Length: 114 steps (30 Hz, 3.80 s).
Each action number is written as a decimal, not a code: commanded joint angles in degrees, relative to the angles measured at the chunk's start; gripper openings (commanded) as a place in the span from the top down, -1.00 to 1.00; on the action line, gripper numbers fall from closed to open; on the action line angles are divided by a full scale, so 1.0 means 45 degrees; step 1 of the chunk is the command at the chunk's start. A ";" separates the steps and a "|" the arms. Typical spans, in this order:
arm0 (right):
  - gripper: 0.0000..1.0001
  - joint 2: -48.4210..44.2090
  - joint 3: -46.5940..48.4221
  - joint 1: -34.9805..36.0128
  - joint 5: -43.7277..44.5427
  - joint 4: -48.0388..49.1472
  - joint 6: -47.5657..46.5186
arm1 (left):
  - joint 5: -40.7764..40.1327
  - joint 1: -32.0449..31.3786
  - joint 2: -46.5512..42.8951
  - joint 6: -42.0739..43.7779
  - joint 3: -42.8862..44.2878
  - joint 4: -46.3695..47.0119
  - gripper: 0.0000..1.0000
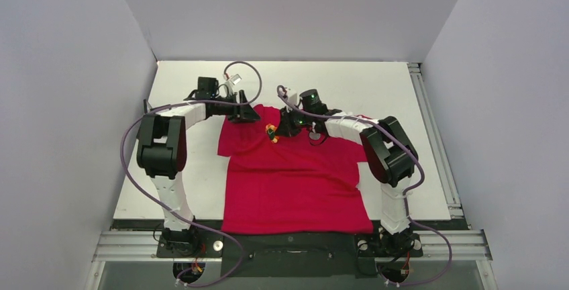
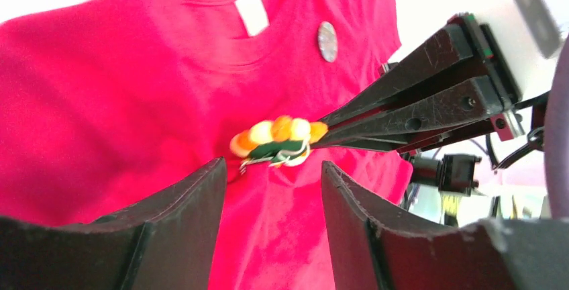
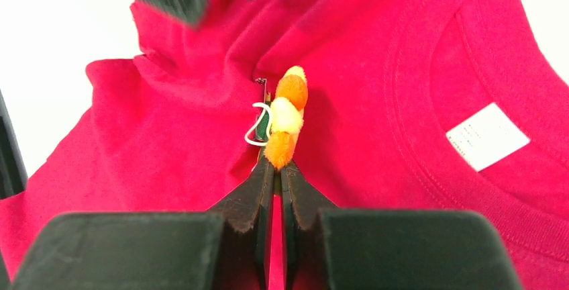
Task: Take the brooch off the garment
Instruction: Adjust the brooch on the clothes.
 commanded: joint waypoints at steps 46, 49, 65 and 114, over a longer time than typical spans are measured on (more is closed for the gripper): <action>-0.02 -0.0463 -0.0719 -0.0321 -0.0932 0.3100 0.2680 | 0.0815 0.0432 -0.0050 -0.5375 -0.3614 0.8422 1.00; -0.06 -0.0330 0.0127 -0.0425 -0.1104 0.1964 0.2171 | 0.0490 0.0302 -0.0361 -0.3542 -0.3301 0.6981 1.00; -0.13 0.0291 0.1597 0.0282 -0.0015 -0.0952 0.2874 | -0.0556 -0.0238 -0.0908 -0.1854 -0.2566 0.5161 1.00; 1.00 -0.0073 -0.1963 -0.0053 -0.0162 0.8155 0.7601 | -0.0086 0.0091 -0.1503 -0.1358 -0.4663 0.4271 0.98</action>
